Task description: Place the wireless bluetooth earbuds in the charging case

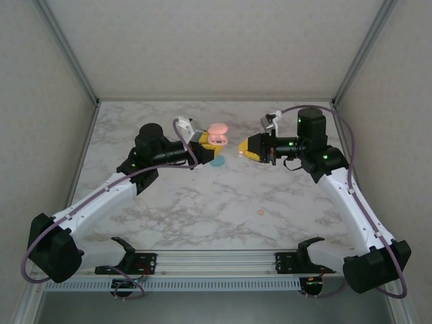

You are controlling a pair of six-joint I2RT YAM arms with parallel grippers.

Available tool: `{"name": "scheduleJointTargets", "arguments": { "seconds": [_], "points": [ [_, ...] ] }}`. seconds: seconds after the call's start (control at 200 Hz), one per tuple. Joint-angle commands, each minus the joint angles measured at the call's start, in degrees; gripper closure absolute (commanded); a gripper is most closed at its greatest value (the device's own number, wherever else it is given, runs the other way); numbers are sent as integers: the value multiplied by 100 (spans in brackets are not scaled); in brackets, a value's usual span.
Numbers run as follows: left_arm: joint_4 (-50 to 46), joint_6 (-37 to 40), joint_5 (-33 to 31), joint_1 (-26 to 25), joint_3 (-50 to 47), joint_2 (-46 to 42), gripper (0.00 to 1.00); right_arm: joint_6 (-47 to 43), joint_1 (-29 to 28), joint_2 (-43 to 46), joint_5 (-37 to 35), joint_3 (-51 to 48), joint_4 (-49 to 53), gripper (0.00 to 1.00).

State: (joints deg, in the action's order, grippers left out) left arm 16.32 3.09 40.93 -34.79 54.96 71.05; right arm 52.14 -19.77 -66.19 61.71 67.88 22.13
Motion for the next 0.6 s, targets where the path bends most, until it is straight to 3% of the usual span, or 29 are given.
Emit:
{"name": "scheduleJointTargets", "arguments": {
  "seconds": [0.0, 0.18, 0.596],
  "points": [
    [-86, 135, 134, -46, 48, -25, 83, 27, -27, 81, -280, 80, 204, 82],
    [-174, 215, 176, -55, 94, -56, 83, 821, -36, 1, 624, -171, -943, 82],
    [-312, 543, 209, -68, 140, -118, 83, 1219, -126, -344, 987, 285, -928, 81]
  ]
}}
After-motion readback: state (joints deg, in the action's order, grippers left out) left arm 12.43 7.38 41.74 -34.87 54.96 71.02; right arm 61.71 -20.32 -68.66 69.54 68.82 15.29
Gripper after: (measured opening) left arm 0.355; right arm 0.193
